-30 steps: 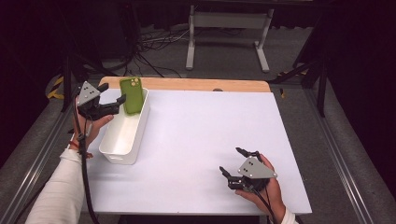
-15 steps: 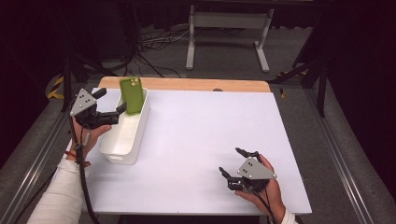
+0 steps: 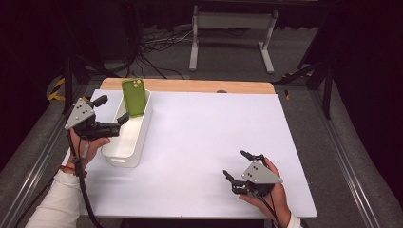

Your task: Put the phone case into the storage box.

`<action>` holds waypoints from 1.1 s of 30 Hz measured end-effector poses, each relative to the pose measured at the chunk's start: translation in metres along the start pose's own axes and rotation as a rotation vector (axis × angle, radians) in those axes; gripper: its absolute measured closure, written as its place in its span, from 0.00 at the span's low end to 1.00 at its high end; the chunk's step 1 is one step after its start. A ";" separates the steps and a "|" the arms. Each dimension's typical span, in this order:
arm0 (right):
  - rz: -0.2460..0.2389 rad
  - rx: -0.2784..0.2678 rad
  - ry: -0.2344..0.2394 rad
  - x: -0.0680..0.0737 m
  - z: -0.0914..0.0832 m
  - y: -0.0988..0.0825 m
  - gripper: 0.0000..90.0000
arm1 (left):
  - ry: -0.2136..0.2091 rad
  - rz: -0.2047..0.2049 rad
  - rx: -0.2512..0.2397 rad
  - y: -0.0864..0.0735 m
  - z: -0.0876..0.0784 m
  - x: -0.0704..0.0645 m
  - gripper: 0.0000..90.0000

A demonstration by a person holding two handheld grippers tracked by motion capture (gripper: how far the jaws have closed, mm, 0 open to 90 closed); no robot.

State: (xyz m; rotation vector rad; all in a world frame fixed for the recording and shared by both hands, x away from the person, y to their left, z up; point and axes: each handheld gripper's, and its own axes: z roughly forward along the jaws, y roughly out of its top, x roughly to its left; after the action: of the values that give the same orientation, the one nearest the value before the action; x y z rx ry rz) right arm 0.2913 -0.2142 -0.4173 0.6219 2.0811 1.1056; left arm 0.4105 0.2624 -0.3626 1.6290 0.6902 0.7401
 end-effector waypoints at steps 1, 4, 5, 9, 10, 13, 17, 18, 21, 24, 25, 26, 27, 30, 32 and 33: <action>0.001 -0.001 -0.001 0.000 0.000 0.000 0.22 | -0.002 0.004 -0.004 0.001 -0.001 -0.003 0.05; 0.007 -0.003 -0.009 0.000 -0.001 0.000 0.22 | -0.031 0.002 -0.016 0.002 -0.004 -0.010 0.04; 0.009 -0.003 -0.009 -0.001 -0.001 0.000 0.22 | -0.036 0.002 -0.021 0.002 -0.004 -0.011 0.04; 0.018 -0.009 -0.020 -0.002 -0.002 0.001 0.22 | -0.048 0.016 -0.031 0.001 -0.008 -0.020 0.03; 0.021 -0.011 -0.022 -0.003 -0.003 0.001 0.22 | -0.052 0.019 -0.033 0.001 -0.008 -0.021 0.03; 0.029 -0.018 -0.027 -0.003 -0.004 0.001 0.22 | -0.056 0.029 -0.032 0.000 -0.011 -0.026 0.04; 0.031 -0.024 -0.031 -0.004 -0.005 0.001 0.22 | -0.067 0.030 -0.036 -0.001 -0.013 -0.032 0.04; 0.031 -0.024 -0.031 -0.004 -0.005 0.001 0.22 | -0.072 0.041 -0.034 -0.001 -0.014 -0.034 0.04; 0.031 -0.025 -0.031 -0.004 -0.005 0.001 0.22 | -0.088 0.043 -0.039 0.000 -0.016 -0.038 0.04; 0.035 -0.031 -0.032 -0.003 -0.006 0.002 0.22 | -0.104 0.044 -0.044 -0.001 -0.019 -0.042 0.04; 0.035 -0.032 -0.033 -0.003 -0.006 0.002 0.22 | -0.105 0.043 -0.047 -0.002 -0.020 -0.044 0.04; 0.036 -0.033 -0.034 -0.003 -0.006 0.002 0.22 | -0.109 0.046 -0.051 -0.002 -0.021 -0.046 0.04; 0.038 -0.033 -0.033 -0.004 -0.006 0.002 0.22 | -0.114 0.054 -0.044 -0.002 -0.021 -0.047 0.04; 0.041 -0.033 -0.033 -0.004 -0.007 0.003 0.22 | -0.128 0.053 -0.048 -0.003 -0.024 -0.051 0.03; 0.047 -0.035 -0.034 -0.003 -0.007 0.003 0.21 | -0.136 0.056 -0.044 -0.003 -0.024 -0.055 0.03; 0.047 -0.038 -0.036 -0.003 -0.007 0.003 0.21 | -0.138 0.061 -0.044 -0.004 -0.025 -0.056 0.03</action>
State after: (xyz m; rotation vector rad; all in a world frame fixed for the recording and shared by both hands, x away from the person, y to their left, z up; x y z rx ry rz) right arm 0.2881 -0.2188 -0.4107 0.6701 2.0192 1.1490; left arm 0.3557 0.2349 -0.3690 1.6500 0.5234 0.6750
